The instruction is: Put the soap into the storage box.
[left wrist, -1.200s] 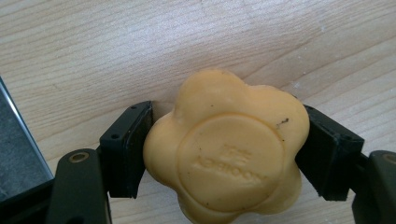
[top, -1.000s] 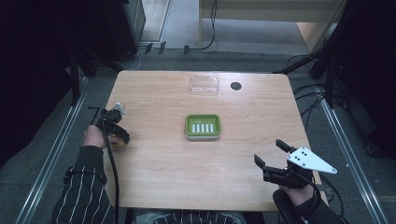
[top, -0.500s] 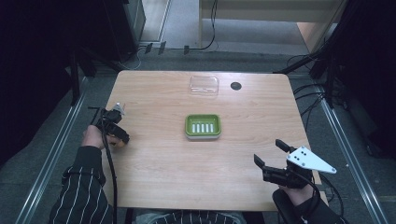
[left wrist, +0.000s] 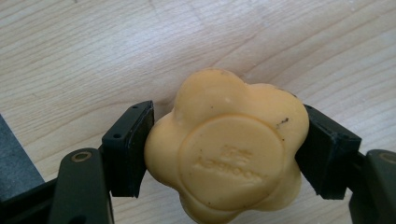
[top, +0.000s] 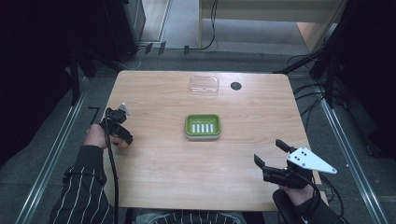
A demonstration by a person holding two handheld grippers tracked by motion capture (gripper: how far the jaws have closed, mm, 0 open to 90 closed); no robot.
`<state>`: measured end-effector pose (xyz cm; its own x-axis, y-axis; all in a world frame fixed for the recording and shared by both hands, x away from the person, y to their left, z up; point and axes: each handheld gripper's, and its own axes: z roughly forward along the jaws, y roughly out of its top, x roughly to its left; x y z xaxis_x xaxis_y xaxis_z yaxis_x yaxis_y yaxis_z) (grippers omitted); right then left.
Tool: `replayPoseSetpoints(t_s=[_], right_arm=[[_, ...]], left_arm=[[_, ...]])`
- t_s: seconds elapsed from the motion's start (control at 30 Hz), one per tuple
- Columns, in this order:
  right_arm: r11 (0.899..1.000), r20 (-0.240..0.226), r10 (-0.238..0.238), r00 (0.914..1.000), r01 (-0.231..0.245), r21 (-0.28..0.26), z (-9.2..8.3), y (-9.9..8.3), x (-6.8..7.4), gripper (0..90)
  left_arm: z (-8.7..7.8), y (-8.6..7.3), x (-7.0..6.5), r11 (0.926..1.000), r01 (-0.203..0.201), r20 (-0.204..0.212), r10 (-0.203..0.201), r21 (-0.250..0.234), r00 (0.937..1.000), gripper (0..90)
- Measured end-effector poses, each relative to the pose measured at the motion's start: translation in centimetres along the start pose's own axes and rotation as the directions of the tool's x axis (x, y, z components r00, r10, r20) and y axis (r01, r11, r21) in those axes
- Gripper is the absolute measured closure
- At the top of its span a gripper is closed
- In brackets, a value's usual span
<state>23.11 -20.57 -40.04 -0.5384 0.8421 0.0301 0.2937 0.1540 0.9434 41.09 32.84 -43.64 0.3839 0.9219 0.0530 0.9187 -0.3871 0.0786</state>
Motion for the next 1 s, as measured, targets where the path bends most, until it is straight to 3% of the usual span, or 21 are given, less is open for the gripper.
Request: replayPoseSetpoints(t_s=[0.63,1.0], right_arm=[[1.0,0.004,0.008,1.0,-0.008,-0.001,-0.2,-0.1,-0.1,13.5],[1.0,0.008,0.008,0.9999,-0.008,-0.001,-0.5,-0.2,-0.1,13.5]], left_arm=[[-0.9,0.5,-1.7,0.9974,-0.072,0.016,0.072,-0.007,0.9973,27.5],[-1.3,1.0,-2.9,0.9926,-0.12,0.03,0.121,-0.018,0.9922,27.5]])
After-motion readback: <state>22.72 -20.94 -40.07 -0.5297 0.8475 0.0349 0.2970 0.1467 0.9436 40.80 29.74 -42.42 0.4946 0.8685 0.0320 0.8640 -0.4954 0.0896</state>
